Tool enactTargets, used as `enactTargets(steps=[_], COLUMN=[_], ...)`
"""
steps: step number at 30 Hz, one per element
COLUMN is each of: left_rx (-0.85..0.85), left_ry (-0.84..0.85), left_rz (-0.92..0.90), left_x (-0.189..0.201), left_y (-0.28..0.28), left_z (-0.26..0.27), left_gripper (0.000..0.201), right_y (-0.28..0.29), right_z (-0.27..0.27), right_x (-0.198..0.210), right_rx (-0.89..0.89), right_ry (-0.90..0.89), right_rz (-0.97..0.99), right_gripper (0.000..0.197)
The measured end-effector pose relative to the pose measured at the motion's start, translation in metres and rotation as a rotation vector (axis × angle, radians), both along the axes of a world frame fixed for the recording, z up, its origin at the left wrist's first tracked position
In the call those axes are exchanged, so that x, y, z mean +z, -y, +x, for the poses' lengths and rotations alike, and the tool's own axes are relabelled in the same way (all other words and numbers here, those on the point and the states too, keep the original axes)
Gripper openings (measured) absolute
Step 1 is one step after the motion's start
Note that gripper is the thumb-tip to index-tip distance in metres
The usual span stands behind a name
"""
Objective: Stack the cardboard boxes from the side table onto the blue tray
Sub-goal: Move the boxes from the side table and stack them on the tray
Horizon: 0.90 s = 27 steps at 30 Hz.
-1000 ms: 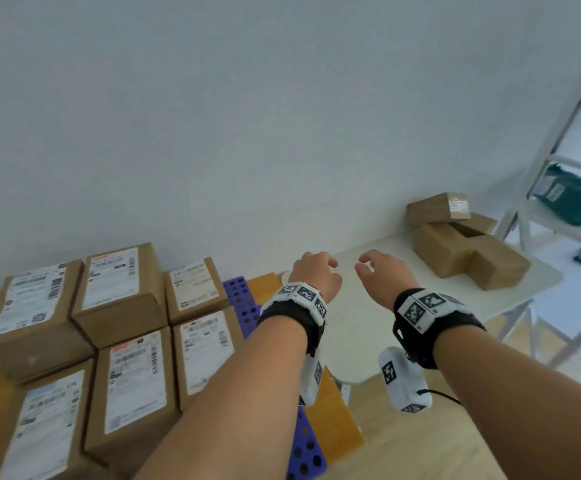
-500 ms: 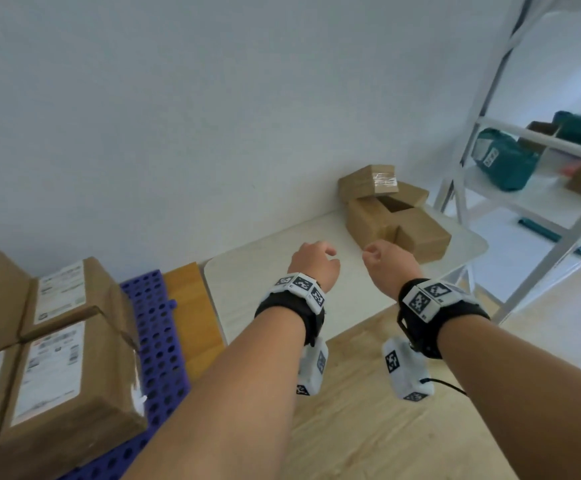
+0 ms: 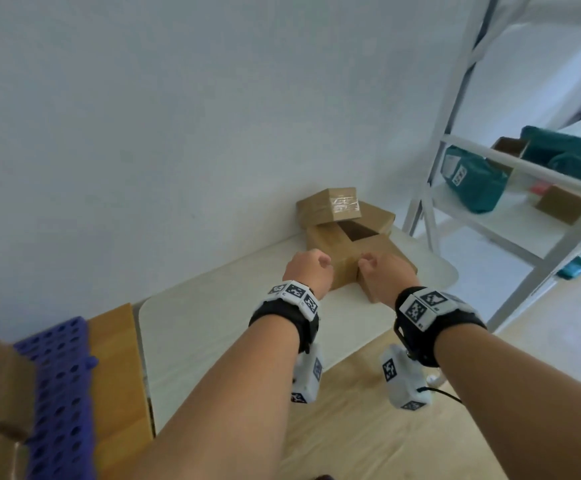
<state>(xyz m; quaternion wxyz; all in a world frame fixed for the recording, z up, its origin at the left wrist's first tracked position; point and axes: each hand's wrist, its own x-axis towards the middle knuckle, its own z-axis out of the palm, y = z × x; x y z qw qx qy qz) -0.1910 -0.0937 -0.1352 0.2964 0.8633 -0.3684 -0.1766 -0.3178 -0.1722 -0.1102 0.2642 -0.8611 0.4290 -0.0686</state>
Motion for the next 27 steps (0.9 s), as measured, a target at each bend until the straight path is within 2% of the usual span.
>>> enactTargets(steps=[9,21,27], left_rx=[0.055,0.156,0.303], left_ry=[-0.040,-0.049,-0.053], left_rz=[-0.002,0.000,0.004], left_x=[0.001,-0.003,-0.005], left_y=[0.082,0.154,0.192], left_z=[0.057,0.090,0.102], left_gripper=[0.025,0.031,0.031], right_y=[0.088,0.182,0.244], right_z=[0.048,0.078,0.099], right_x=[0.000,-0.002,-0.010], right_rx=[0.012,0.074,0.161], right_ry=[0.052,0.033,0.022], right_rz=[0.031,0.085,0.082], right_gripper=[0.032,0.036,0.033])
